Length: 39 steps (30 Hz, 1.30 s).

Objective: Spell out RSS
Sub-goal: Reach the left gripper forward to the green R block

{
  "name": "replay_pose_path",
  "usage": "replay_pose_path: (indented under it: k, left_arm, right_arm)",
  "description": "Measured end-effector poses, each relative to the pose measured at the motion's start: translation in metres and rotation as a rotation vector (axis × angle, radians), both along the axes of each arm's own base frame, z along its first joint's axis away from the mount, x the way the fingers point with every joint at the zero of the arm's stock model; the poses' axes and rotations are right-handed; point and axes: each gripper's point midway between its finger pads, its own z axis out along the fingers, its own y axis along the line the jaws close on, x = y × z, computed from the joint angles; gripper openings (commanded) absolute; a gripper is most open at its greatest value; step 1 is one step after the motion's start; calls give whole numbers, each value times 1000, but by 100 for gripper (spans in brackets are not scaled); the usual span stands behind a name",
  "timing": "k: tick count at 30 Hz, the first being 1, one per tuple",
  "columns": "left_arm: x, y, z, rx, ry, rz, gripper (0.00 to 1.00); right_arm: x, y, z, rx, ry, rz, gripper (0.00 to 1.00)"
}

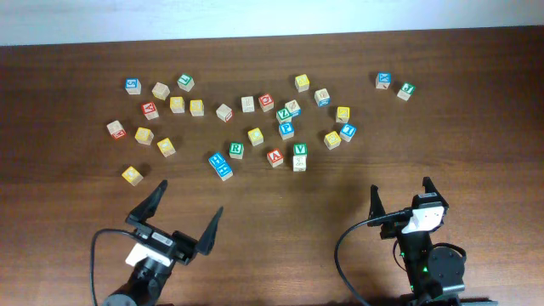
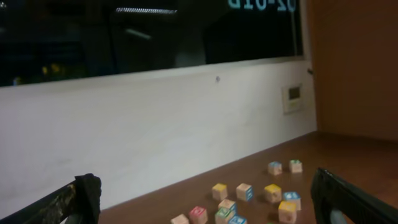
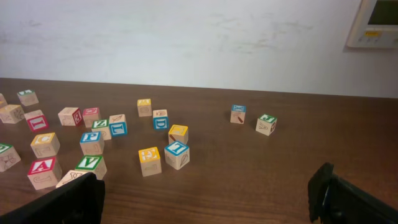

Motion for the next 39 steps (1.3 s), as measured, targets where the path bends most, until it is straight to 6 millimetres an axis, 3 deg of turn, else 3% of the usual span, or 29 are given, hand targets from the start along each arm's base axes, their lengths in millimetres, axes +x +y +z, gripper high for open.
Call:
replay_pose_path:
  k: [2, 6, 8, 10, 13, 16, 19, 21, 24, 28, 32, 36, 38, 39]
  left_arm:
    - [-5, 2, 22, -13, 15, 6, 99]
    - [2, 13, 52, -60, 380, 74, 99]
    - [8, 11, 79, -15, 473, 70, 99]
    - [17, 10, 89, 14, 548, 66, 99]
    - [33, 9, 68, 36, 716, 61, 99]
    - [47, 8, 19, 64, 946, 46, 99]
    - [50, 5, -8, 127, 1135, 5, 99]
    - [53, 5, -6, 170, 1243, -22, 99]
    - [81, 0, 3, 180, 1297, -70, 99]
    - [87, -16, -2, 79, 1366, -164, 99]
    - [92, -12, 3, 4, 1407, -86, 99]
    - [95, -16, 13, 99, 1496, 55, 99]
    - [108, -22, 1, 177, 1572, 105, 99]
    - [121, -26, -17, 216, 1613, 128, 99]
  right_arm:
    - [0, 0, 0, 0, -2, 0, 98]
    - [0, 0, 0, 0, -2, 0, 98]
    - [0, 0, 1, 0, -3, 0, 98]
    - [0, 0, 1, -1, -3, 0, 98]
    - [0, 0, 1, 0, -3, 0, 98]
    - [0, 0, 1, 0, -3, 0, 98]
    - [0, 0, 1, -1, -2, 0, 98]
    - [0, 0, 1, 0, -2, 0, 98]
    - [0, 0, 1, 0, -2, 0, 98]
    - [0, 0, 1, -1, -2, 0, 98]
    - [0, 0, 1, -1, -2, 0, 98]
    - [0, 0, 1, 0, -2, 0, 98]
    - [0, 0, 1, 0, -2, 0, 98]
    - [0, 0, 1, 0, -2, 0, 98]
